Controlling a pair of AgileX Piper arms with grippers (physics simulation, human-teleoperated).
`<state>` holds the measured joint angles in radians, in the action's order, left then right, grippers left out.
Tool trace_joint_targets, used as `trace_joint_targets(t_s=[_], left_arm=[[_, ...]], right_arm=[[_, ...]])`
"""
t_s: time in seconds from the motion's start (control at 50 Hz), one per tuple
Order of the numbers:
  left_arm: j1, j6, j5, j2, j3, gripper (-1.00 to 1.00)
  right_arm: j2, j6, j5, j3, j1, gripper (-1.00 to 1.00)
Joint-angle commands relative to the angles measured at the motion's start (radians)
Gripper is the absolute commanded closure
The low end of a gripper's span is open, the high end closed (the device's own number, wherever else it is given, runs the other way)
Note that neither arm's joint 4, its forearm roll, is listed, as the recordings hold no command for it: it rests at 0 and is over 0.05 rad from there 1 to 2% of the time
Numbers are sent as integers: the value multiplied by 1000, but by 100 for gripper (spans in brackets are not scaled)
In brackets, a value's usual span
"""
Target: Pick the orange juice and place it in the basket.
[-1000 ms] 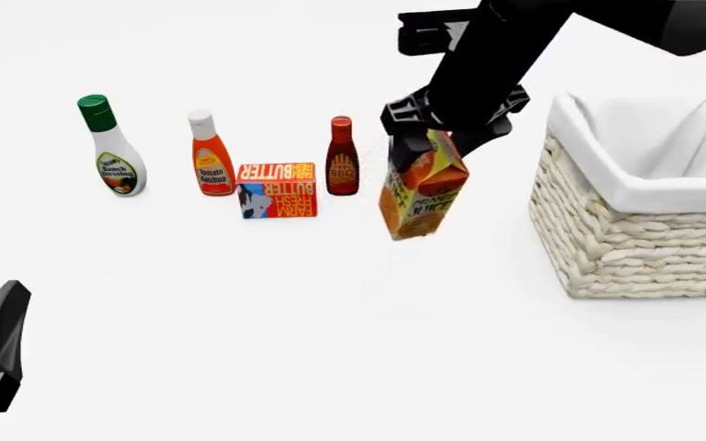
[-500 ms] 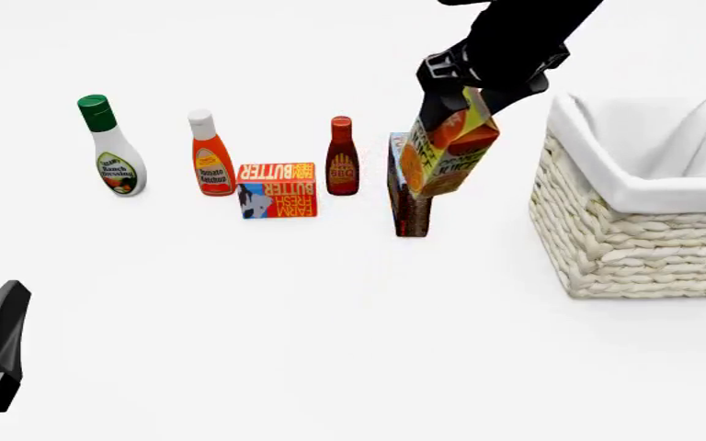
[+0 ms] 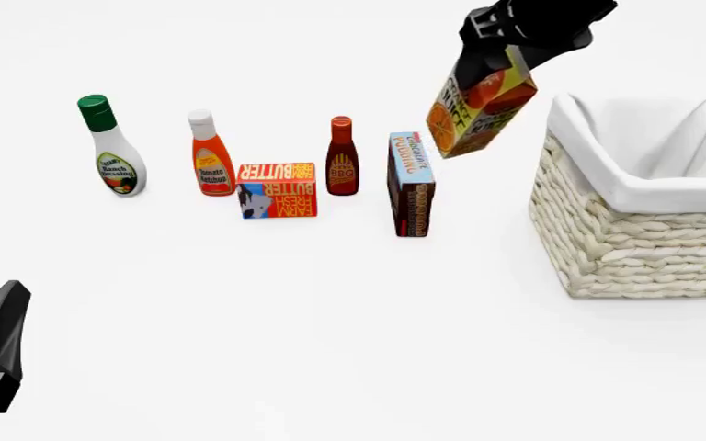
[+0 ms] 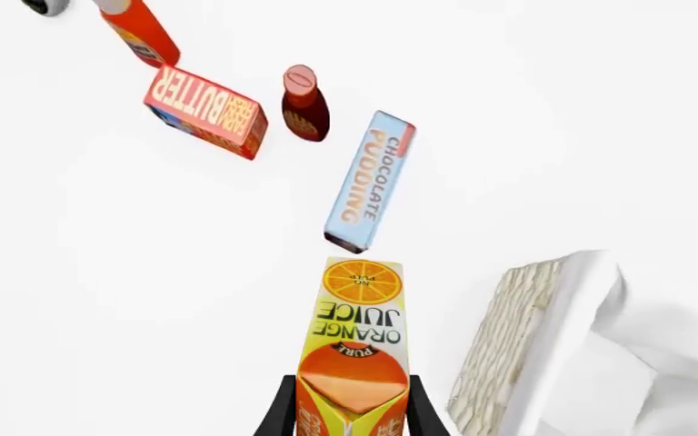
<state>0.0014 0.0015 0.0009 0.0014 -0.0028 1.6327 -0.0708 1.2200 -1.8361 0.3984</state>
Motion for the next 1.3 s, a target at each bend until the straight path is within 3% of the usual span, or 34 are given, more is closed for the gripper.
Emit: trace_joint_targets(t_s=[0.02, 0.54, 0.7, 1.3], left_arm=[[0, 0, 0, 0, 0, -100], [0, 0, 0, 0, 0, -100], [0, 0, 0, 0, 0, -100], [0, 0, 0, 0, 0, -100]], right_arm=[[-21, -50, 0, -48, -48, 100], [-31, -101, 0, -113, -79, 100], [-55, -120, 0, -137, -123, 100], [-109, -103, 0, -151, -237, 100]])
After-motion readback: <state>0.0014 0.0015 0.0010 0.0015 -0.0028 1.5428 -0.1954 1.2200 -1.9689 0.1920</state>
